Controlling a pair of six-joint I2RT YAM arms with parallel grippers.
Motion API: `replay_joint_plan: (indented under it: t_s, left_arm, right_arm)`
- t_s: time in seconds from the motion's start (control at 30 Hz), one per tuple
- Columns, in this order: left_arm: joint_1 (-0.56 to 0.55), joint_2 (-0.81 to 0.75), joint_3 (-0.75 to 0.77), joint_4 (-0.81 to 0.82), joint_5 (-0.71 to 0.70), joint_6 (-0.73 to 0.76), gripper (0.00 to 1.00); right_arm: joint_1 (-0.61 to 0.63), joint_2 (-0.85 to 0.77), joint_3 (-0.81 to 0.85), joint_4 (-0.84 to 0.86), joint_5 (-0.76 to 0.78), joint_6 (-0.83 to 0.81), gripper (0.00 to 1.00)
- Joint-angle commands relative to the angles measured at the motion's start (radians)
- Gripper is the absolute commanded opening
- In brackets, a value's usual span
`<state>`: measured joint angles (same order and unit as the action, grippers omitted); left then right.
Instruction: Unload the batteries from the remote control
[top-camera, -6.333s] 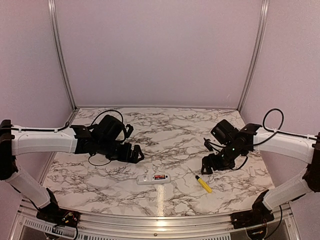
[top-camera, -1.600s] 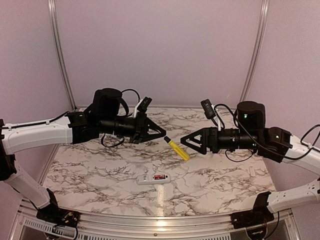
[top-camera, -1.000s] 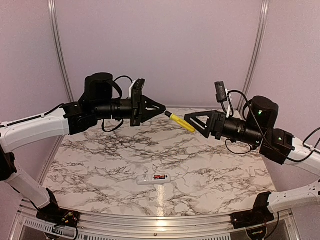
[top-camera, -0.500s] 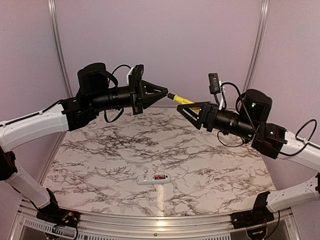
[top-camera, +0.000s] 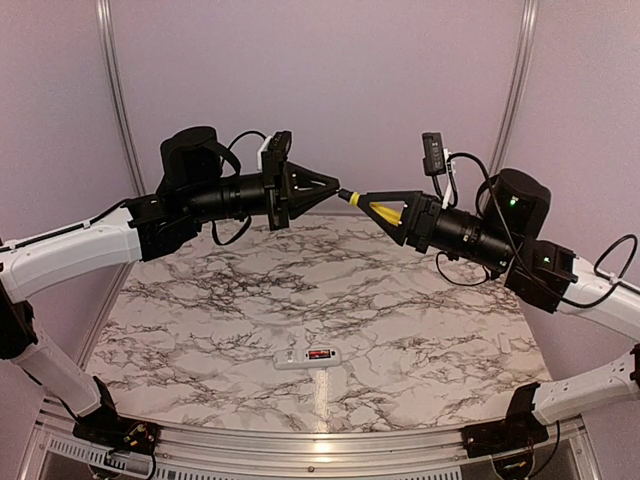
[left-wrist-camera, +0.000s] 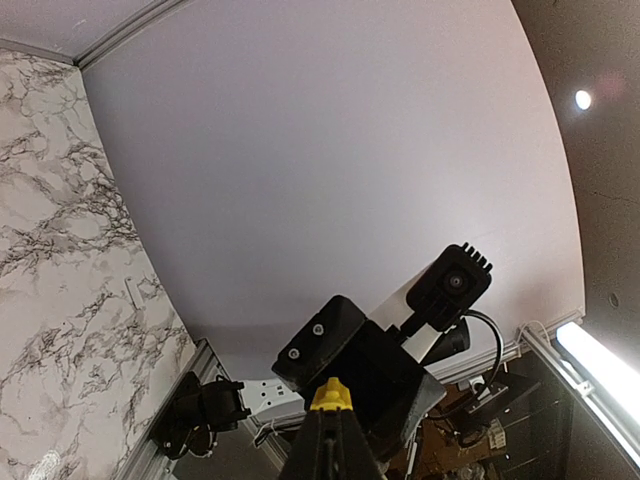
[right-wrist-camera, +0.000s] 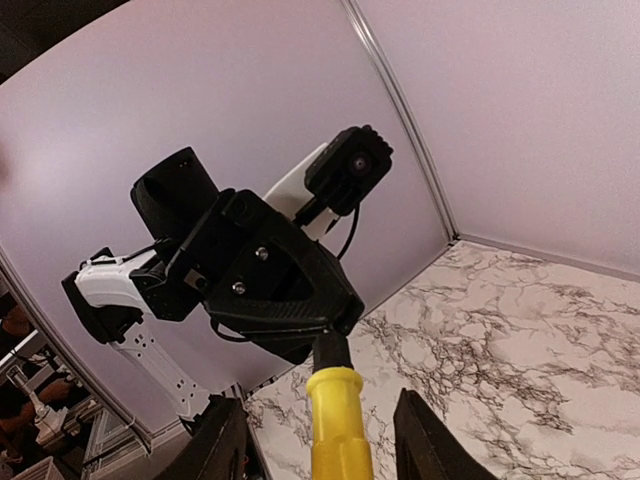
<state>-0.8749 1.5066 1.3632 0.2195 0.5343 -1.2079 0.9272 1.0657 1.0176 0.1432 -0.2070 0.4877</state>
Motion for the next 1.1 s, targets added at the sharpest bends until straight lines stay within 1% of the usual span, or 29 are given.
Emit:
replay_joint_plan:
  t_s: [0.0, 0.13, 0.2, 0.37, 0.57, 0.67, 0.83, 0.93, 1.03, 1.07]
  left_arm:
    - [0.007, 0.016, 0.04, 0.029, 0.016, 0.011, 0.0]
    - [0.006, 0.016, 0.041, 0.034, 0.018, 0.009, 0.0]
    - [0.006, 0.013, 0.036, 0.034, 0.017, 0.008, 0.0]
    - [0.005, 0.005, 0.024, 0.031, 0.016, 0.009, 0.0]
    - [0.006, -0.003, 0.015, 0.036, 0.012, 0.008, 0.0]
    - [0.005, -0.011, 0.007, 0.039, 0.01, 0.01, 0.0]
    - [0.006, -0.022, -0.013, 0.049, 0.004, 0.006, 0.0]
    - [0.006, -0.027, -0.018, 0.044, 0.003, 0.009, 0.0]
    - [0.006, -0.035, -0.026, 0.034, -0.002, 0.017, 0.0]
    - [0.005, -0.037, -0.03, 0.031, -0.002, 0.021, 0.02]
  right_arm:
    - [0.001, 0.019, 0.036, 0.014, 0.006, -0.003, 0.47]
    - [0.001, 0.023, 0.041, 0.007, 0.012, -0.007, 0.47]
    - [-0.001, 0.025, 0.039, 0.01, 0.012, -0.005, 0.46]
    - [-0.001, 0.028, 0.039, 0.018, 0.009, -0.001, 0.34]
    - [-0.001, 0.035, 0.041, 0.024, 0.005, 0.001, 0.28]
    - [-0.001, 0.041, 0.044, 0.03, -0.004, 0.004, 0.2]
    - [-0.001, 0.051, 0.045, 0.032, -0.019, 0.01, 0.11]
    - [-0.001, 0.05, 0.041, 0.039, -0.023, 0.016, 0.0]
    - [-0.001, 0.05, 0.039, 0.036, -0.024, 0.018, 0.0]
    - [0.0, 0.048, 0.039, 0.034, -0.023, 0.018, 0.0]
